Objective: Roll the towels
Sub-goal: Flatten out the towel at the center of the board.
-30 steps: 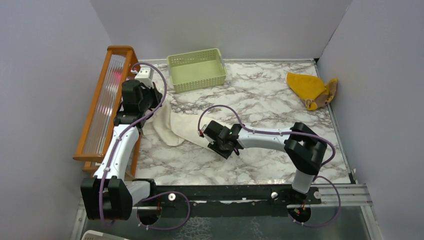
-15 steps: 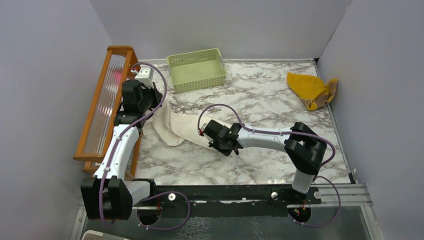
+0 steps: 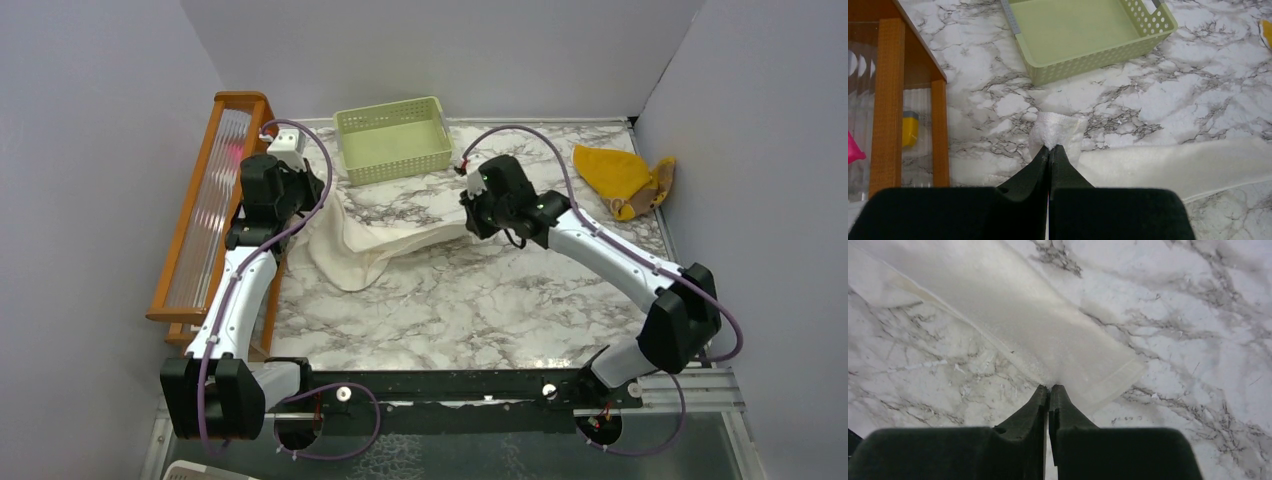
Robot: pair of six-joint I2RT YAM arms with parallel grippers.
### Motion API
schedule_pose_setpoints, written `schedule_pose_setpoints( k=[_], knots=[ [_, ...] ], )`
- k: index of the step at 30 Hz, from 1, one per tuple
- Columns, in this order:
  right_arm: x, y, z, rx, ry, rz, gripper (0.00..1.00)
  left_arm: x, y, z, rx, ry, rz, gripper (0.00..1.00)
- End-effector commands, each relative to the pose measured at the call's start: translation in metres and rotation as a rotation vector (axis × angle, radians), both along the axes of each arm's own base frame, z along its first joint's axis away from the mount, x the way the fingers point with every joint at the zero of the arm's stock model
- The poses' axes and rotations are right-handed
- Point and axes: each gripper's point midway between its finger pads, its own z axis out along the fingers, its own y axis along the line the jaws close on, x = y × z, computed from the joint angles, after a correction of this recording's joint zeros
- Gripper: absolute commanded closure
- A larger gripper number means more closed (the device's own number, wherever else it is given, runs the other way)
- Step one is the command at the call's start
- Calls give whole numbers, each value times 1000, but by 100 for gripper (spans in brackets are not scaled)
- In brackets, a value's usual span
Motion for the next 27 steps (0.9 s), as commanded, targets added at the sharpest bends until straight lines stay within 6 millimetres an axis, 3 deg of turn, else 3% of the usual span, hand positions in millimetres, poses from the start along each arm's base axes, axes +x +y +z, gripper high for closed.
schedule_pose_setpoints(
  k=[1,4,6,11,18,21,23,27],
  knots=[
    [11,10,50,187,-58,5,99,5,-3,32,-18,-79,-21,100],
    [18,5,73,281,-92,3,96,5,-4,46,-21,-107,-25,100],
    [17,7,79,311,-83,19,94,4,-5,53,-24,-121,-29,100],
    [13,5,79,333,-79,18,94,1,-6,57,-31,-131,-36,100],
    [9,3,78,357,-55,26,86,-3,-6,58,-29,-136,-35,100],
    [9,5,75,364,-44,24,90,-3,-7,56,-30,-130,-38,100],
    [9,5,73,362,-38,23,99,-2,-6,55,-27,-129,-38,100],
    [17,-4,83,373,-82,-32,99,-1,-6,57,-27,-132,-38,100]
  ],
)
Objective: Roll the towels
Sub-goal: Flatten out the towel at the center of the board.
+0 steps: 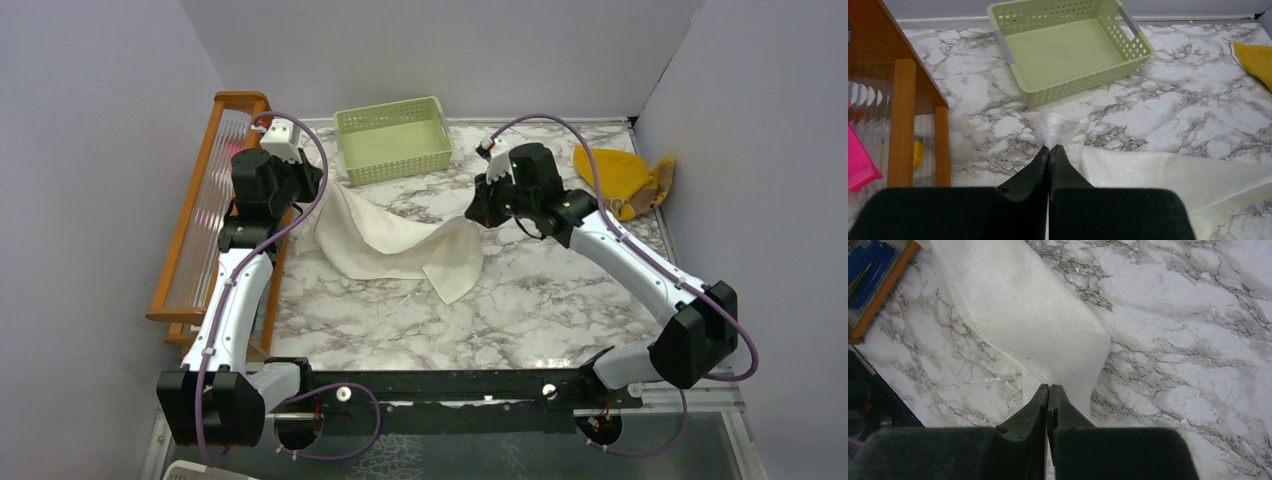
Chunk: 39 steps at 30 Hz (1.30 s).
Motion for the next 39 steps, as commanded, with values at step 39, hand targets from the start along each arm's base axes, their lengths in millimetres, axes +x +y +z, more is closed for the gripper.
schedule_pose_setpoints(
  k=[39],
  knots=[
    [33,-126,112,397,-385,-646,99,-26,-34,-45,-179,105,-146,100]
  ],
)
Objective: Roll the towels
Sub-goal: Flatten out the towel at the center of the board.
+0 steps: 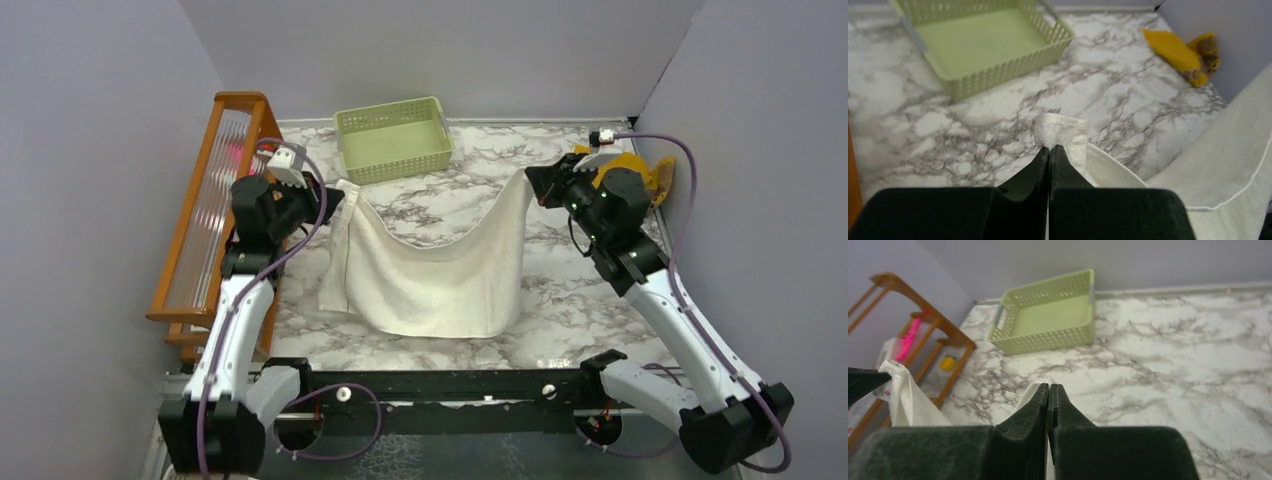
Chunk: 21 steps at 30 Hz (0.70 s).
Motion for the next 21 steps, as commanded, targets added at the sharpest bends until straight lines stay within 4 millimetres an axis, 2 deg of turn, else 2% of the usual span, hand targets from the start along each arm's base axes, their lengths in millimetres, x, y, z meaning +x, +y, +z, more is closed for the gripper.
schedule_pose_setpoints(
  k=[1,4,7,9,12,14,16,18,20,21],
  knots=[
    [41,-24,-42,53,105,-224,99,54,13,-84,21,288,77,100],
    [69,-47,-76,74,175,-329,99,85,19,-112,22,384,93,100],
    [99,-68,-101,85,217,-392,99,116,45,-139,29,470,196,100],
    [118,-75,-106,63,223,-423,99,133,63,-143,-9,492,252,100],
    [146,-72,-104,9,205,-404,97,148,77,-138,-79,482,276,99],
    [162,-59,-106,-44,213,-329,69,153,79,-137,-86,483,279,82],
    [172,-48,-104,-70,207,-266,46,155,81,-134,-85,471,287,68],
    [172,-37,-107,-69,197,-207,36,153,81,-126,-85,439,287,51],
    [168,-29,-116,-60,211,-156,35,150,78,-114,-96,395,268,14],
    [165,-27,-123,-55,230,-144,35,148,75,-110,-102,381,259,5]
  ],
)
